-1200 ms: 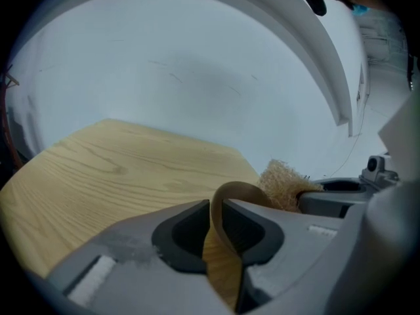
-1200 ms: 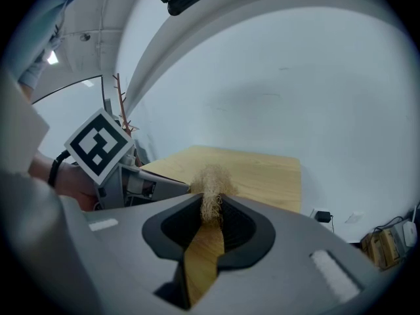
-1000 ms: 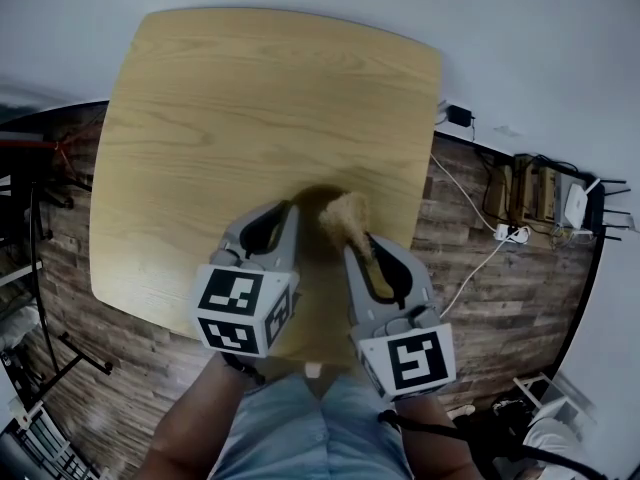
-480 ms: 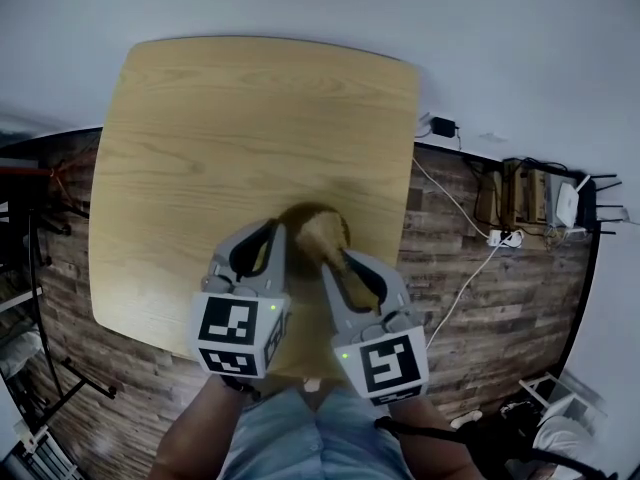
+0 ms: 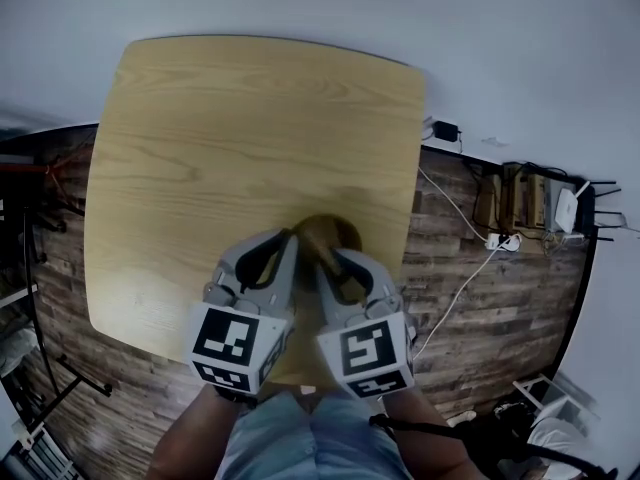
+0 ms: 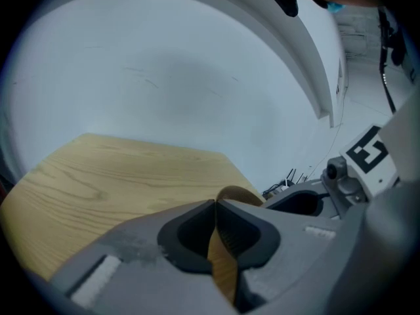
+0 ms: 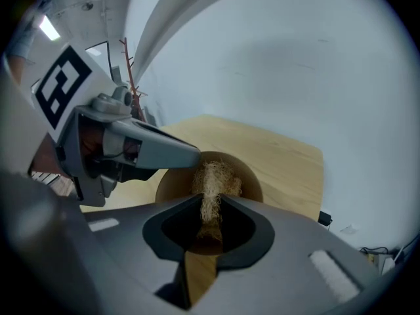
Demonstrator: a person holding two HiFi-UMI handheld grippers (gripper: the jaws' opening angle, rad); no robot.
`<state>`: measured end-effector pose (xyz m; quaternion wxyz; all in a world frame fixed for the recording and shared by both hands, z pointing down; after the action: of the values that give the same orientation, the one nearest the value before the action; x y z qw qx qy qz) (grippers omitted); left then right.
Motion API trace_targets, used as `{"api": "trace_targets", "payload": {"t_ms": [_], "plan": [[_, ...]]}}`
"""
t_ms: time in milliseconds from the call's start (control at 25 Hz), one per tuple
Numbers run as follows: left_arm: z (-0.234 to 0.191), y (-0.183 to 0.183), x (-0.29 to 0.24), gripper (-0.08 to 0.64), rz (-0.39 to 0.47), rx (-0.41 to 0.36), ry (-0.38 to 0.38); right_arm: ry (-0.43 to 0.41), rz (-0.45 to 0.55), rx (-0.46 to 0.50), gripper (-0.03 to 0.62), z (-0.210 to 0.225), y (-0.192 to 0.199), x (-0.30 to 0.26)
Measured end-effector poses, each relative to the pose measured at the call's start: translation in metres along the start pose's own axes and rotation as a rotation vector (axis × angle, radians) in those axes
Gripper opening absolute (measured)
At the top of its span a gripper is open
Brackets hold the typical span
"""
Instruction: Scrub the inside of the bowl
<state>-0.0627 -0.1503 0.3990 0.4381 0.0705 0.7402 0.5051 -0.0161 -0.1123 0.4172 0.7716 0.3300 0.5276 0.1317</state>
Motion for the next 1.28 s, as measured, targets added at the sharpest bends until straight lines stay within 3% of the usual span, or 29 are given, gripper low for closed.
{"api": "trace_targets", "payload": {"t_ms": [480, 680, 960, 1040, 1200, 1280], "plan": [[-0.013, 0.000, 0.004, 0.031, 0.038, 0.008, 0.013, -0.126, -0.110, 0.055, 0.057, -0.025, 0.005, -0.018], [-0.023, 0.002, 0.008, 0.031, 0.054, 0.021, -0.012, -0.207, -0.109, 0.032, 0.055, -0.045, 0.004, -0.015], [-0.022, 0.002, 0.012, 0.031, 0.065, 0.014, -0.010, -0.244, -0.072, -0.015, 0.054, -0.050, -0.001, 0.002], [-0.017, -0.001, 0.013, 0.032, 0.066, -0.013, -0.010, -0.239, -0.059, -0.014, 0.054, -0.048, -0.003, 0.009], [-0.010, -0.011, 0.015, 0.032, 0.057, -0.159, -0.047, -0.197, -0.043, 0.026, 0.054, -0.042, -0.002, 0.021], [-0.013, -0.014, 0.017, 0.031, 0.051, -0.184, -0.073, -0.164, -0.038, 0.057, 0.054, -0.038, 0.000, 0.027]]}}
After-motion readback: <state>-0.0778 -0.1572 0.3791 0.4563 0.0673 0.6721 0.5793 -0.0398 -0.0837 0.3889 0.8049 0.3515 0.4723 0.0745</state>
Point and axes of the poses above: the fingertips, and each gripper's own axes: x backward along the fingers, z to its right, y out of its underside, the point moved 1 cm from there along x, backward along the fingers, and after that the axes turned 13 degrees about -x, right-handed, at the moved point
